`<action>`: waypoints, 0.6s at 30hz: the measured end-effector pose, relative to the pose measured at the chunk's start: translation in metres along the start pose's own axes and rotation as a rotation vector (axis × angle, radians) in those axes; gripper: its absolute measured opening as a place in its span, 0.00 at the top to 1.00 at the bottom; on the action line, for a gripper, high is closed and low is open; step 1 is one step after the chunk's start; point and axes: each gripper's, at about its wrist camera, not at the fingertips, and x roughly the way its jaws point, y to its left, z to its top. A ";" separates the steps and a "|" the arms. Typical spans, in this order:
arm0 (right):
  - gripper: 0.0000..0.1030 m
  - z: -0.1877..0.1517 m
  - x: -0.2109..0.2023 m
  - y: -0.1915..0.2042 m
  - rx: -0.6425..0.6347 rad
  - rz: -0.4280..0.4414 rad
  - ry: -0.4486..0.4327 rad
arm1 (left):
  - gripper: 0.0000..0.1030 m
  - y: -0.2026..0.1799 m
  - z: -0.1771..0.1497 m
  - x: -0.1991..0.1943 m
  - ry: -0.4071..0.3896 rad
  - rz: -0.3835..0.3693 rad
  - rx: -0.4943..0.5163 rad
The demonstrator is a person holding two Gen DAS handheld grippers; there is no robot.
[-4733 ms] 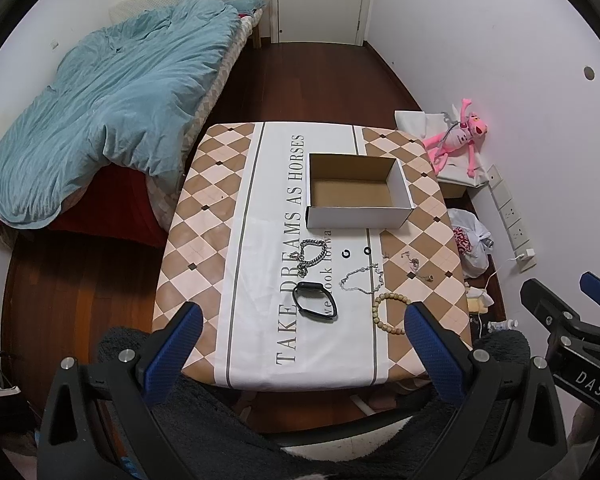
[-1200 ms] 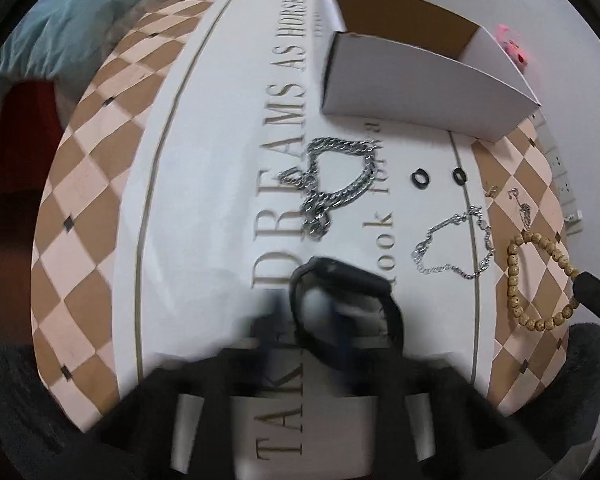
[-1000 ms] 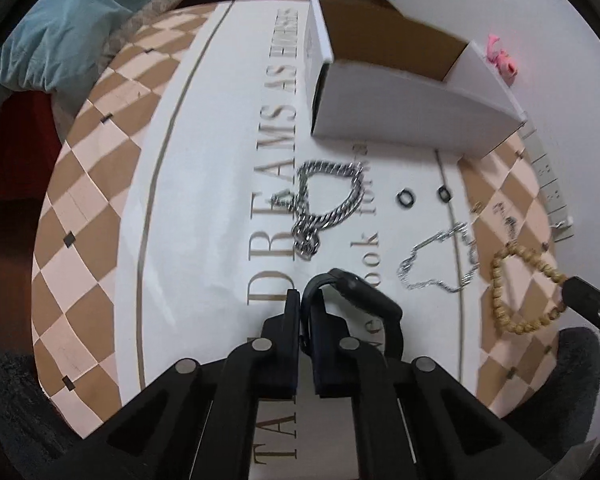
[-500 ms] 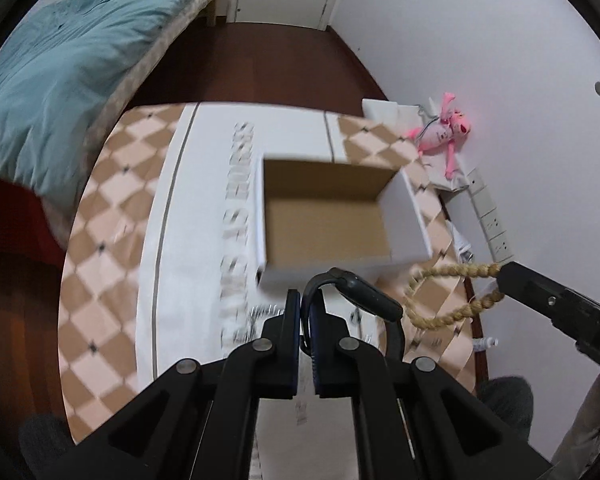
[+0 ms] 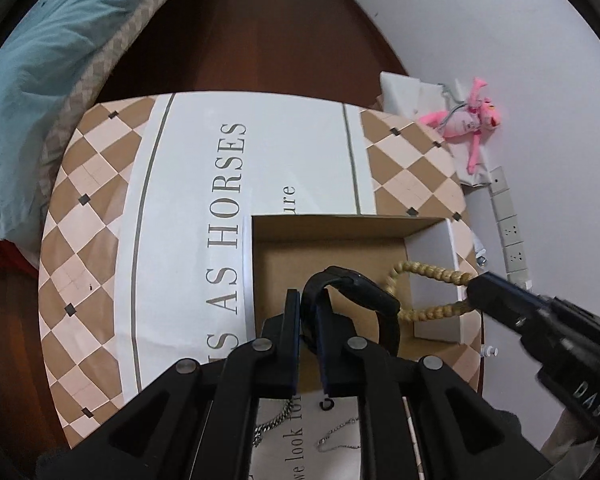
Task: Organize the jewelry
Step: 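Carry the watch band and bead bracelet into the white box and release both, then lift both open tools away from the box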
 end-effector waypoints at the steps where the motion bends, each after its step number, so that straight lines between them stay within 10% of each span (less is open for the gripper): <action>1: 0.91 0.003 0.004 -0.002 0.006 -0.003 0.016 | 0.91 -0.001 0.003 0.000 0.003 0.013 0.002; 3: 0.90 0.009 0.012 -0.007 0.016 0.017 0.052 | 0.84 -0.004 0.009 -0.003 -0.011 0.045 0.017; 5: 0.85 0.011 0.012 -0.010 0.025 0.020 0.054 | 0.32 -0.004 0.013 -0.009 -0.035 0.064 0.024; 7: 0.64 0.013 0.010 -0.013 0.026 0.023 0.048 | 0.11 -0.001 0.018 -0.016 -0.069 0.062 0.018; 12: 0.45 0.005 0.005 -0.019 0.018 -0.106 0.026 | 0.10 0.005 0.023 -0.023 -0.100 0.145 0.014; 15: 0.12 -0.005 0.010 -0.020 -0.005 -0.213 0.031 | 0.07 0.011 0.015 -0.025 -0.138 0.205 0.018; 18: 0.07 -0.017 0.021 -0.021 -0.025 -0.291 0.038 | 0.06 0.014 0.004 -0.022 -0.164 0.248 0.021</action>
